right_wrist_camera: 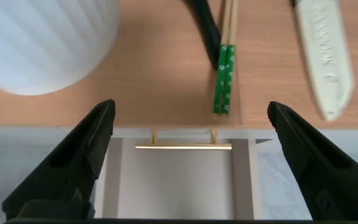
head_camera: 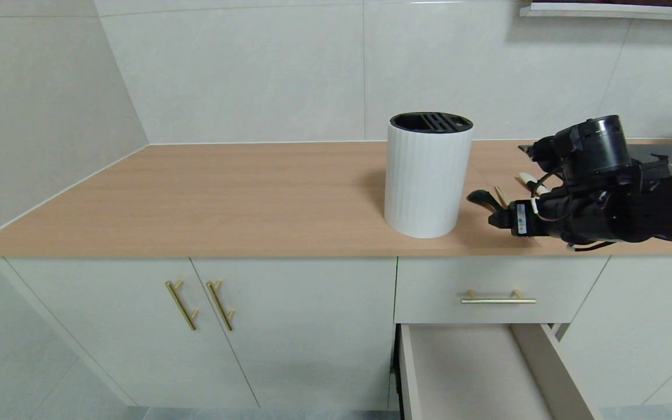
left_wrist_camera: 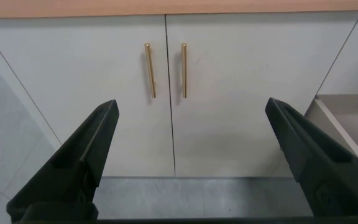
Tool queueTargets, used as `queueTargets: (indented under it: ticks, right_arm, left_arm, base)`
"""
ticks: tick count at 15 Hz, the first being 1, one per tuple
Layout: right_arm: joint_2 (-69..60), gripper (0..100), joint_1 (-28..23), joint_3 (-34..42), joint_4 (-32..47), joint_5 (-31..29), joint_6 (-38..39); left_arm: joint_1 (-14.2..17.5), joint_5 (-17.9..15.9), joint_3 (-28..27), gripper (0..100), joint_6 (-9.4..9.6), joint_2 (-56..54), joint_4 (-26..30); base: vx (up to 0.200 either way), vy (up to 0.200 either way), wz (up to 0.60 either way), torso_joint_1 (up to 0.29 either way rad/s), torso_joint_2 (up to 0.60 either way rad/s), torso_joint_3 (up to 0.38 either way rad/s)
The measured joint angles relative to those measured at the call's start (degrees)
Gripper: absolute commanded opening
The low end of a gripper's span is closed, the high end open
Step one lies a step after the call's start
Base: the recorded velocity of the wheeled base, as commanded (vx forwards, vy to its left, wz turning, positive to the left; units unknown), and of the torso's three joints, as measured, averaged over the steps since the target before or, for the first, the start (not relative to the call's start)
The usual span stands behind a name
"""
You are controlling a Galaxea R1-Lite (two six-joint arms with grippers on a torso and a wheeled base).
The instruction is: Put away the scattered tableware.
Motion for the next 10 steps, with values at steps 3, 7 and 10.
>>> queueTargets:
  ticks: [3, 7, 10]
  right_arm:
    - [3.1, 100, -2.2, -1.0, -1.4, -0.6, -0.1]
    - [6.6, 100, -4.3, -2.1, -5.3, -0.5, 0.0]
    - [8.3, 100, -5.2, -2.4, -5.7, -0.4, 0.0]
  left_arm:
    - [0.0, 0.0, 0.0, 100, -0.02, 0.0, 0.0]
    - [0.0, 0.0, 0.0, 100, -0.02, 0.0, 0.0]
    - [0.0, 0.0, 0.0, 100, 0.00, 0.0, 0.0]
  base:
    - [0.000, 0.000, 0.00, 0.000, 0.00, 0.000]
    - [0.000, 0.000, 0.00, 0.000, 0.00, 0.000]
    - [0.000, 0.000, 0.00, 0.000, 0.00, 0.000]
